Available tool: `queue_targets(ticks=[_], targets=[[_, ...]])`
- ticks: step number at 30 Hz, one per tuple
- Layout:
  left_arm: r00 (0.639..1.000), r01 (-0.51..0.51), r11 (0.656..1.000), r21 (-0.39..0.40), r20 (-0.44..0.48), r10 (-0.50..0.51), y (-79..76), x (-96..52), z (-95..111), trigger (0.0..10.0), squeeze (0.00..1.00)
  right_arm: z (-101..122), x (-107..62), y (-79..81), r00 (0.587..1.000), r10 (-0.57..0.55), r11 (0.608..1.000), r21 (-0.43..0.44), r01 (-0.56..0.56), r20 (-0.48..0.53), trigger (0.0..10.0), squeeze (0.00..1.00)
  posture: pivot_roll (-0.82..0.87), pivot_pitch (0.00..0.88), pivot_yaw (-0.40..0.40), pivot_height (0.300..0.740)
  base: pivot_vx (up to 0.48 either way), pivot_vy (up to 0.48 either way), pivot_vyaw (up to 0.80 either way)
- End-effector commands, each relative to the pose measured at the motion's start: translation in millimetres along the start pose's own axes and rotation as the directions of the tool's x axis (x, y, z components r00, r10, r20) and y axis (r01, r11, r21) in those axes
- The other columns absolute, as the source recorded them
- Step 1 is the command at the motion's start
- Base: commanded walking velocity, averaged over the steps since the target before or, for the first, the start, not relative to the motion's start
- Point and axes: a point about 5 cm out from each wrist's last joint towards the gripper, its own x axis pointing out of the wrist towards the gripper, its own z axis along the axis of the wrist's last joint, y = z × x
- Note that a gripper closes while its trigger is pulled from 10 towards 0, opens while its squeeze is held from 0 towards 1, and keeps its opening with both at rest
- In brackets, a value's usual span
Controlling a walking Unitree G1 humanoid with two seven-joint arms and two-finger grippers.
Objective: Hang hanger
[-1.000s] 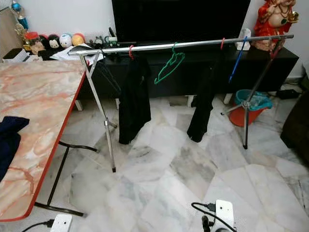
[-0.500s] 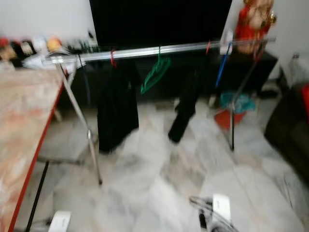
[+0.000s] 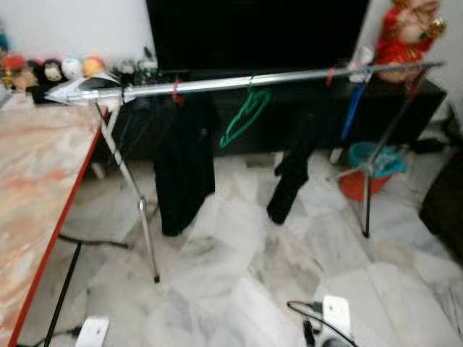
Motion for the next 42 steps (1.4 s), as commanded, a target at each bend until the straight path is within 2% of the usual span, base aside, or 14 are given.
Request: queue_targets(ticks=[1,34,42], targets=[[1.0,0.0,1.0,-0.006,-0.003,0.0,-1.5,0.2,-0.4,10.0,0.0,-3.1,-1.4,-7.4,1.0,-0.018,1.0,0.003,0.018,-0.006,10.0,0.0,0.05,0.0,0.002,0.74,0.274,0.0,0.0],[1.0,0.005,1.0,0.004,-0.005,-0.005,-1.7,-0.2,-1.8,10.0,0.0,-6.0,-1.9,-7.5,1.0,-0.025,0.999,0.023,0.025,-0.01,10.0,0.0,0.04,0.0,0.005,0.74,0.267,0.0,0.0],[0.999,0.022,0.999,0.036,0.032,-0.023,-2.2,-0.3,1.9,10.0,0.0,-6.7,-2.0,-7.4,1.0,-0.027,0.999,0.025,0.027,-0.011,10.0,0.0,0.04,0.0,0.008,0.74,0.0,0.0,0.0]])
